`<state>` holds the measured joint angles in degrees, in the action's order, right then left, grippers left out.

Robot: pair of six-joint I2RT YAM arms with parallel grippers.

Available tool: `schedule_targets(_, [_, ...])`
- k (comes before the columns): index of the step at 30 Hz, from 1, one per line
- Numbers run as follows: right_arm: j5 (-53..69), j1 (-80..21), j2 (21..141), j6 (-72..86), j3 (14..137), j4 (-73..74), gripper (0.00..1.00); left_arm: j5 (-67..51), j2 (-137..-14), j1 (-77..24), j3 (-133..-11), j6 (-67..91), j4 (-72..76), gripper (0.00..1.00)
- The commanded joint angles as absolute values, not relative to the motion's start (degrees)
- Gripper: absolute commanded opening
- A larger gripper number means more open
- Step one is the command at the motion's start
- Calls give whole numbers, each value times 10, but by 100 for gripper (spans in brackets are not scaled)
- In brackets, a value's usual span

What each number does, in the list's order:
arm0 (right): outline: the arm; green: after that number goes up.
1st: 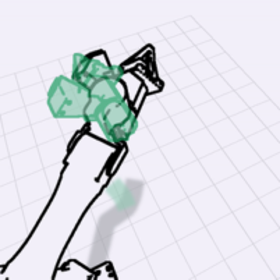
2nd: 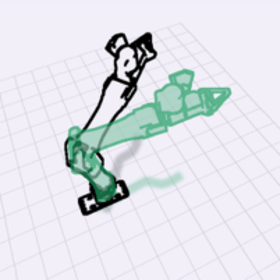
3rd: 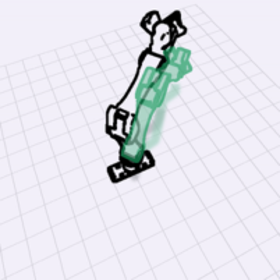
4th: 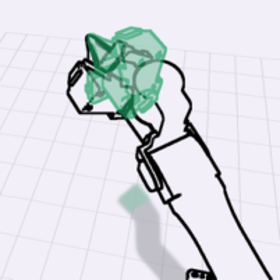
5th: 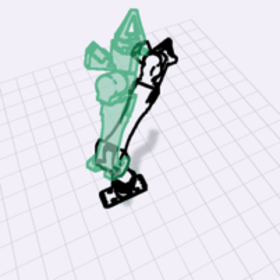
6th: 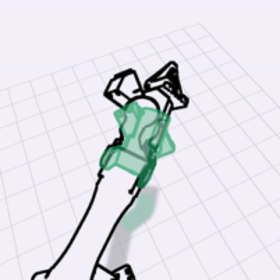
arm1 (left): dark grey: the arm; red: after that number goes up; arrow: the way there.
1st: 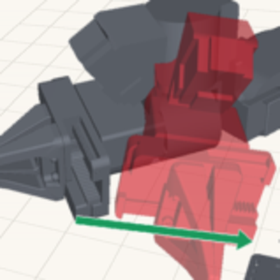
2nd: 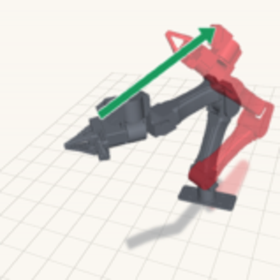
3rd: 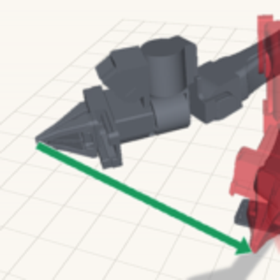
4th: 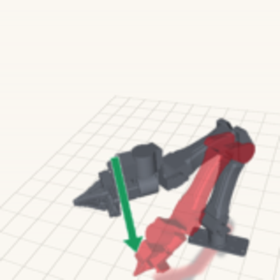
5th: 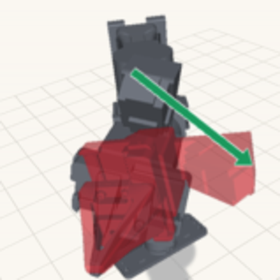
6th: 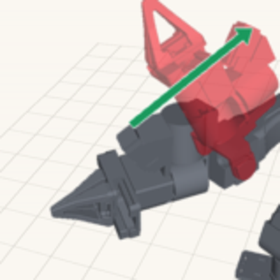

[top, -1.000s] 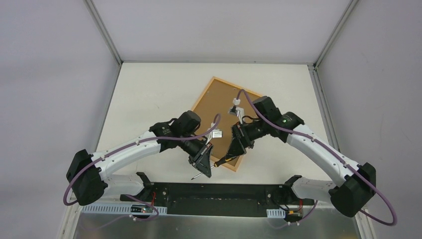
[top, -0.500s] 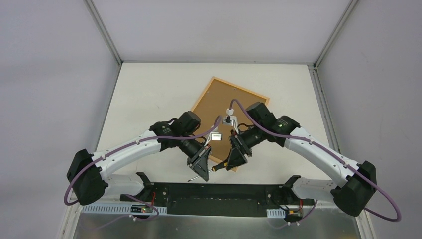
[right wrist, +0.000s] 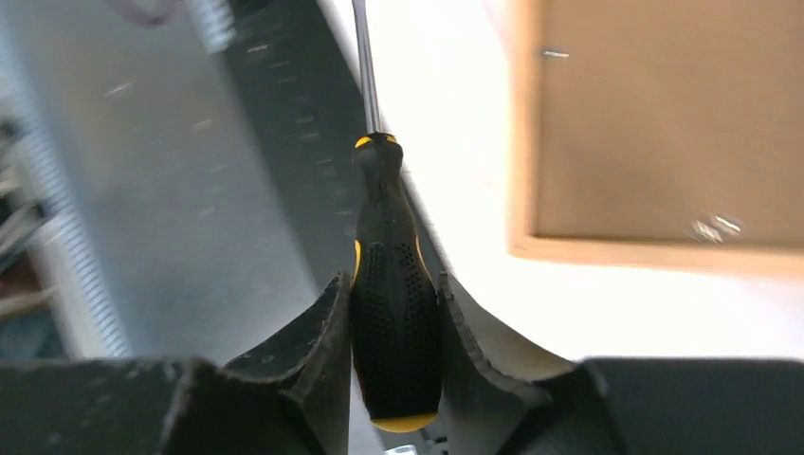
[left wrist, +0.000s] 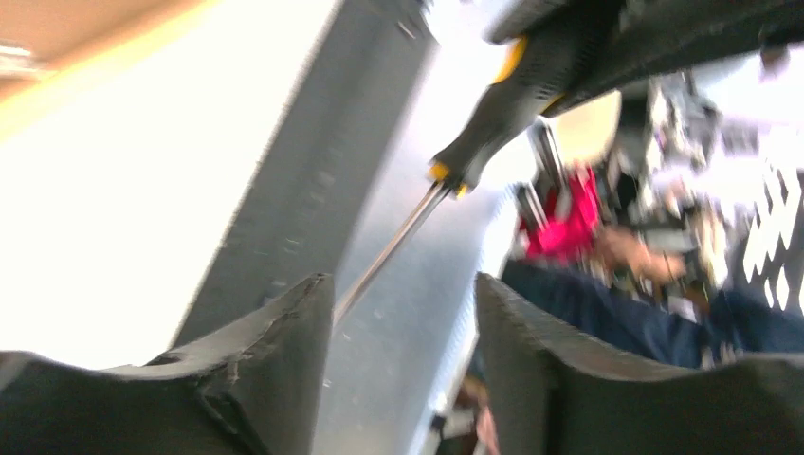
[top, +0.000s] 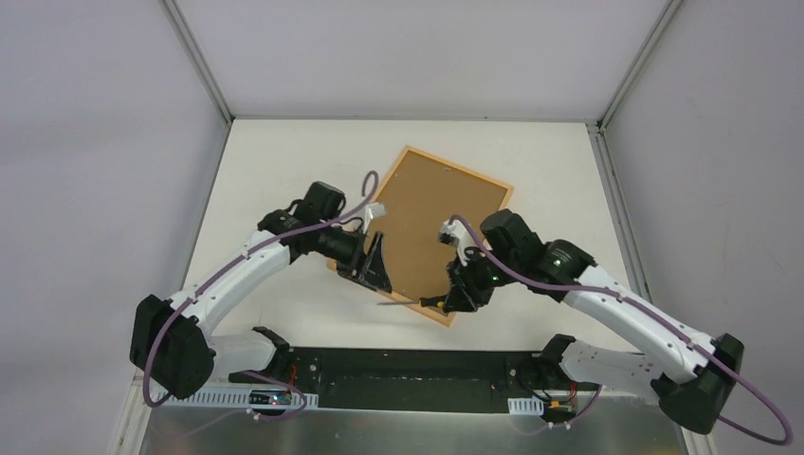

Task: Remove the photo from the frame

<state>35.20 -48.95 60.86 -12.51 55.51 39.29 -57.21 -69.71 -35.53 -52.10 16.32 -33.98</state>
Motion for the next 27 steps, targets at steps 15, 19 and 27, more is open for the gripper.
schedule_targets(15, [-56, -435, 538, -70, 493, 433, 0, -180, -708, -121, -446, 631, -282, 79])
schedule_targets(19, [-54, -424, 566, -64, 496, 402, 0, -211, -749, -121, -412, 684, -219, 80])
schedule_targets(27, [89, -392, 599, -26, 495, 344, 0, -216, -811, -125, -370, 729, -182, 78])
